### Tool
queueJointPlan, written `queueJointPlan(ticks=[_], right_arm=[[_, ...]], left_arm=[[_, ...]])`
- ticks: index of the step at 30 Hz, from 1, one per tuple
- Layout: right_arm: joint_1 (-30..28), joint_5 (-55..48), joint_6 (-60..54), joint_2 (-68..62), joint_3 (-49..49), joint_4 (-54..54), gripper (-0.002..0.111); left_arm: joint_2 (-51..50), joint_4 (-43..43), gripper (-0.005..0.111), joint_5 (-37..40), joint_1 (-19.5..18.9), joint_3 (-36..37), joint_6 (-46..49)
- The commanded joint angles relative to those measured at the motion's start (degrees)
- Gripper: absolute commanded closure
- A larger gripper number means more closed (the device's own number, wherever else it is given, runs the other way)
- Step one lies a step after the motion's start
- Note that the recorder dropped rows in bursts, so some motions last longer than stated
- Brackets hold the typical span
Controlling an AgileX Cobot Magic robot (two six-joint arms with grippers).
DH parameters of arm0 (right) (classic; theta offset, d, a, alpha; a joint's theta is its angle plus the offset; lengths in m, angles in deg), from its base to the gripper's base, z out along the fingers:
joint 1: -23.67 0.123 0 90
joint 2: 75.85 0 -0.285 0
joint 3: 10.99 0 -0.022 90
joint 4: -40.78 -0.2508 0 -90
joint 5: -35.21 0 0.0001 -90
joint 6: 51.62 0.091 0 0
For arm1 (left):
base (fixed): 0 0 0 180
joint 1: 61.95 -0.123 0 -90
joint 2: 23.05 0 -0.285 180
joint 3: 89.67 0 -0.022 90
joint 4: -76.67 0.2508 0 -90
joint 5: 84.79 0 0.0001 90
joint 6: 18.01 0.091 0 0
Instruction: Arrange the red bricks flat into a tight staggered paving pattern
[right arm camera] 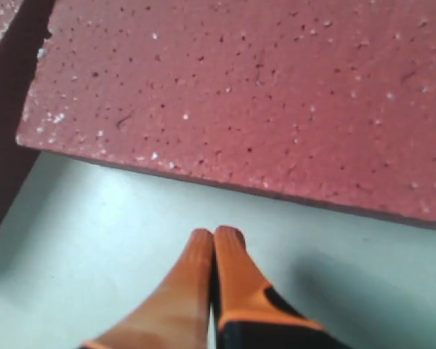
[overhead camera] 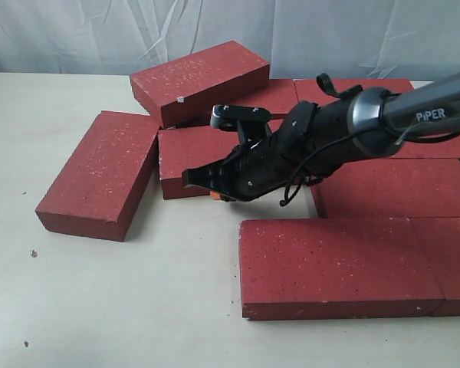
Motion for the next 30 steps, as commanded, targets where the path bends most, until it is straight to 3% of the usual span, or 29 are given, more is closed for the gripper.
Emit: queueJointPlan(ticks=[1,14,30], right_arm=[[0.1,3.8,-0.3,-0.8,0.3,-0.5,0.109],[0.1,13.8,-0.3,-3.1,0.6,-2.2,0.109],[0.1,14.7,-0.3,-4.5,3.5,-4.6,0.109]], left_arm=[[0.3,0.0,0.107,-0.6,0.0,0.3,-0.1],[0.3,0.0,0.107,-0.7,0.0,0.3,-0.1],[0.3,0.0,0.107,-0.7,0.0,0.3,-0.1]])
